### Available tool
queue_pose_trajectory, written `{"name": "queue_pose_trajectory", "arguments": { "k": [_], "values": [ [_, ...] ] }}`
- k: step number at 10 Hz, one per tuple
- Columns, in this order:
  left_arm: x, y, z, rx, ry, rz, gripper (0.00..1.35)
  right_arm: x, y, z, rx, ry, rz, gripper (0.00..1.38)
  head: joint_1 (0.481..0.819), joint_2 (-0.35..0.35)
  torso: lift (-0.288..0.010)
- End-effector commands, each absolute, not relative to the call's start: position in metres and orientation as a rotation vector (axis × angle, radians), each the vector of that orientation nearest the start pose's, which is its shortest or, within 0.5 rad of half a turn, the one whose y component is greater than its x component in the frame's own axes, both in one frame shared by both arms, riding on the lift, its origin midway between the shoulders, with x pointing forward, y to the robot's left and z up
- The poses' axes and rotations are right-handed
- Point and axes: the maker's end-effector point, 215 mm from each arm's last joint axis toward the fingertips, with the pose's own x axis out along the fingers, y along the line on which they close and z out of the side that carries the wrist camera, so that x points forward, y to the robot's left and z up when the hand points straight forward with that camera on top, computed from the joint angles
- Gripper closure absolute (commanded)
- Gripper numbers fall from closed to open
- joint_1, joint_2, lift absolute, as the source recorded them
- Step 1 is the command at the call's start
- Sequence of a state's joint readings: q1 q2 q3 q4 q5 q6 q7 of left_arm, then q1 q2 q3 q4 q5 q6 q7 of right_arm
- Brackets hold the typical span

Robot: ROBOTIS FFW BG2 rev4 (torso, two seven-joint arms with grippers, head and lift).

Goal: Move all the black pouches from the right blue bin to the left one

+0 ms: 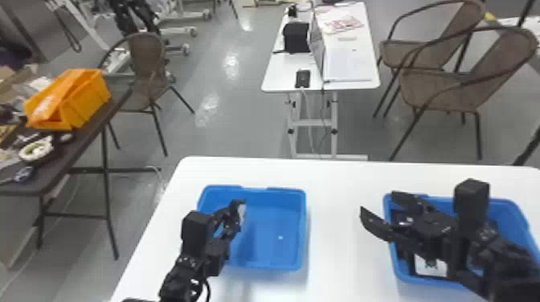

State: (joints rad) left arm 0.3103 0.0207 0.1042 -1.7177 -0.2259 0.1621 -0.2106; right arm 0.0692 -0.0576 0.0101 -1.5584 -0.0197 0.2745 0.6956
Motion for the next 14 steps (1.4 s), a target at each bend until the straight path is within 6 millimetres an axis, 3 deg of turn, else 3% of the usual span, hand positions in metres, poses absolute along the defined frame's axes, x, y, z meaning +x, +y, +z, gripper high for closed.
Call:
{"name": "queue_pose_trajectory", "arguments": {
  "k": [1,3,5,8,10,14],
  "values": [
    [0.474,0.268,-0.455,0.168,0.265,-0.085,0.01,0.503,-0.119,-0.456,0.069,0.351,0.649,0.2,0.695,0.178,0.01],
    [0.469,0.288,-0.396,0.06,0.123,-0.026,0.21,0.496,-0.146,-0.46,0.051,0.351,0.516,0.2,0.695,0.162,0.01],
    [0.452,0.293,-0.373,-0.053,0.072,0.003,0.27,0.481,-0.173,-0.472,0.059,0.389,0.414,0.2,0.695,0.157,0.01],
    [0.45,0.28,-0.369,-0.138,0.059,0.02,0.27,0.44,-0.229,-0.527,0.092,0.535,0.248,0.26,0.695,0.125,0.01],
    [0.451,0.272,-0.367,-0.176,0.054,0.032,0.27,0.426,-0.263,-0.554,0.076,0.617,0.166,0.25,0.695,0.06,0.01],
    [0.451,0.269,-0.368,-0.176,0.055,0.027,0.28,0.446,-0.291,-0.575,0.069,0.67,0.132,0.25,0.695,-0.013,0.01]
  ]
}}
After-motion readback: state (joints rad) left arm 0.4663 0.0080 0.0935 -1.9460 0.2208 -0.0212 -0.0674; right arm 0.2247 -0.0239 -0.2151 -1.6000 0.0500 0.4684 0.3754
